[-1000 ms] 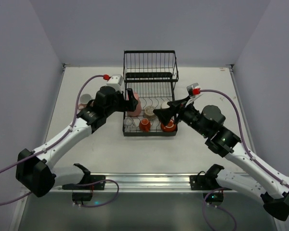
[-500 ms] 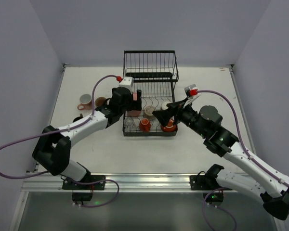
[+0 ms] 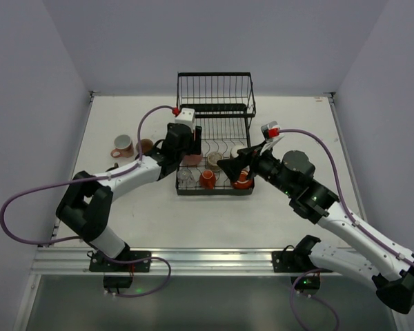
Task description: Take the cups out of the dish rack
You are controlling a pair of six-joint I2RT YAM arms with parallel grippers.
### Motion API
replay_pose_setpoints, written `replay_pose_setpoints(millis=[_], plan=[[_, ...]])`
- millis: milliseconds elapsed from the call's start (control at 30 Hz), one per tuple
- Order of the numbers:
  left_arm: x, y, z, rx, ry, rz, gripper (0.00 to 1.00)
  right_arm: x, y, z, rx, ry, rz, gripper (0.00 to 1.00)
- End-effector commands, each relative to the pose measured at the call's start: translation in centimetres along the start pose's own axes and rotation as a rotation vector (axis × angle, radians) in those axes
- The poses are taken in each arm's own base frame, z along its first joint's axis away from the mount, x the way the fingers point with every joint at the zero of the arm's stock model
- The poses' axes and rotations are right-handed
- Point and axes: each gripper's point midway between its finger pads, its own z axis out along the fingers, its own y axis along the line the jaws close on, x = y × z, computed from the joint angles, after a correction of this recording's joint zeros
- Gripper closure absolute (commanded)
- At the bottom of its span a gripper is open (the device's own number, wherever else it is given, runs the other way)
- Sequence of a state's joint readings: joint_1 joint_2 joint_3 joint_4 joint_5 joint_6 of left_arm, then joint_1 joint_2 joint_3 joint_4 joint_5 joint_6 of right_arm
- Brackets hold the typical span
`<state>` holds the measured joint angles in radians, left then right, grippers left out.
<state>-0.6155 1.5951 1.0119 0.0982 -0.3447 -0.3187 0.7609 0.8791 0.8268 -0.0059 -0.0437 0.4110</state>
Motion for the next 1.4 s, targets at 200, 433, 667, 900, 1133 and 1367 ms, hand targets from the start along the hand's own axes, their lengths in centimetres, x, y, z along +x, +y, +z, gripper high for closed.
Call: replay_pose_setpoints(millis=[200,433,667,900,1133,1367], plan=[[-9.2,-1.5,-7.4,0.142,-0.268,-0.12,0.62,-1.8,1.1,0.4,-0.034,-0.074,0.085,0.06],[-13.0,-2.3,-16.1,0.348,-0.407,-0.297,0.68,-2.9,3.5,0.1,-0.167,-0.161,0.269,0.06],[-14.7,-5.0,-23.5,0.688,-0.491,-0.471,0.69,-4.3,7.4,-0.1,-0.358,-0.129,0.32,0.06],[-15.3,-7.2,-27.1,0.916,-0.48,-0.554,0.7,-5.2,8.7,-0.7,-0.428,-0.14,0.381,0.06],[-15.5,-8.0,-29.5,1.037,-0.486,-0.583,0.7,-6.4,9.9,-1.2,-0.489,-0.171,0.389,0.11],[-17.6,-5.7,-28.8,0.85,-0.561,-0.534,0.76,-7.5,9.6,-4.2,-0.467,-0.241,0.291,0.09]])
